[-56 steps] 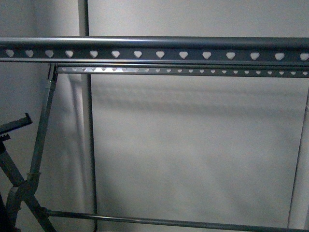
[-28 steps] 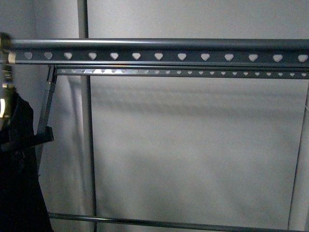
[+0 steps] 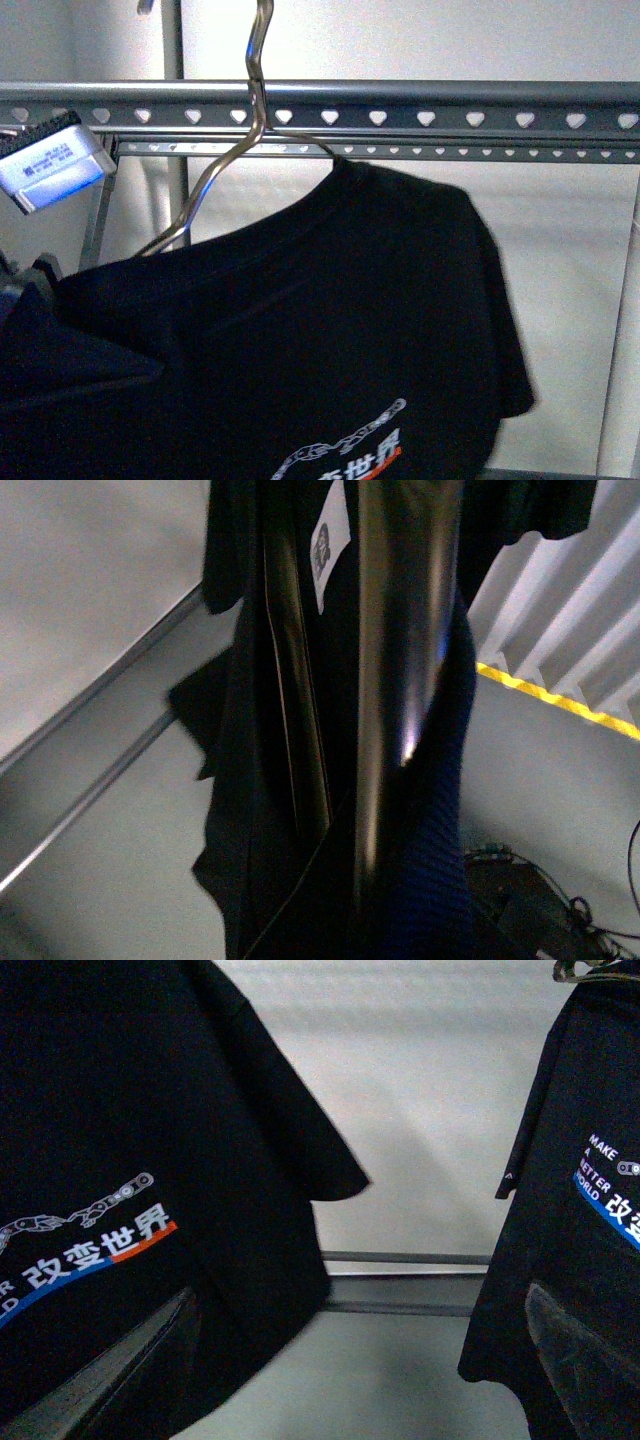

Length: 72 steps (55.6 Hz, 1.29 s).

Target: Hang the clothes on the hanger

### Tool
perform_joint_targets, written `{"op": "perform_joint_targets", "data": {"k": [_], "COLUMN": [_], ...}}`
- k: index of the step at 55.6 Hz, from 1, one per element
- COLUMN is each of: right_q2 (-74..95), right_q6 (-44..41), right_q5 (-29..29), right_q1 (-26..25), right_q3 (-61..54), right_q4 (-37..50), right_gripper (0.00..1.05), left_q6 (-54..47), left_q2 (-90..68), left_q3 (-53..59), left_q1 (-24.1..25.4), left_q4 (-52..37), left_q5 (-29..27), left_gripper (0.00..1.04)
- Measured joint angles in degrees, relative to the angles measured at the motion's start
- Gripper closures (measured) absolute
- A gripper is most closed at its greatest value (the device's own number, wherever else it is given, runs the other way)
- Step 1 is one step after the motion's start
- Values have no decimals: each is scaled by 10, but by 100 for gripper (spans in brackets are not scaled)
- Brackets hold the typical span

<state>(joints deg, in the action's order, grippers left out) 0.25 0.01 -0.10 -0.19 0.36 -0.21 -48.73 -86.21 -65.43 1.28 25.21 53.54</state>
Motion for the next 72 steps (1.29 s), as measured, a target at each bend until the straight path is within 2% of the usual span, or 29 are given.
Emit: {"op": "perform_joint_targets", "data": {"k": [8, 16, 20, 25, 37, 39, 41, 44, 48, 51, 52, 54, 58, 67, 72], "right_q2": [0, 0, 0, 0, 0, 9, 46, 108, 209, 274, 307, 353, 450, 655, 712], "right_q6": [0, 0, 0, 0, 0, 0, -4, -25, -63, -97, -115, -145, -237, -526, -589], "right_q5": [0, 0, 0, 0, 0, -43, -169, -302, -452, -519, -558, -588, -608, -528, -487], "right_q1": [0, 0, 0, 0, 0, -12, -58, -119, -203, -246, -258, -266, -263, -190, -152], "right_q3": [0, 0, 0, 0, 0, 0, 5, 26, 74, 118, 143, 181, 267, 500, 572], "right_q4": [0, 0, 0, 0, 0, 8, 42, 81, 138, 157, 156, 150, 106, -39, -43], "right_gripper": [7, 7, 7, 7, 7, 7, 7, 7, 7, 7, 7, 7, 7, 7, 7], "left_q6": [-103, -171, -200, -233, -243, -243, -243, -243, -243, -243, -243, -243, -243, -245, -245], "left_q2": [-87, -180, -207, -210, -210, -210, -210, -210, -210, -210, -210, -210, -210, -210, -210], "left_q3": [-125, -265, -308, -313, -315, -315, -315, -315, -315, -315, -315, -315, -315, -315, -315], "left_q1": [-3, -49, -82, -112, -118, -117, -115, -114, -114, -115, -115, -116, -115, -115, -115], "left_q4": [94, 174, 151, 62, 46, 46, 46, 46, 46, 46, 46, 46, 46, 46, 46], "left_q5": [10, -37, -66, -83, -75, -75, -75, -76, -76, -76, -76, -76, -76, -80, -80], "left_gripper": [99, 99, 99, 99, 99, 99, 99, 99, 99, 99, 99, 99, 99, 99, 99]}}
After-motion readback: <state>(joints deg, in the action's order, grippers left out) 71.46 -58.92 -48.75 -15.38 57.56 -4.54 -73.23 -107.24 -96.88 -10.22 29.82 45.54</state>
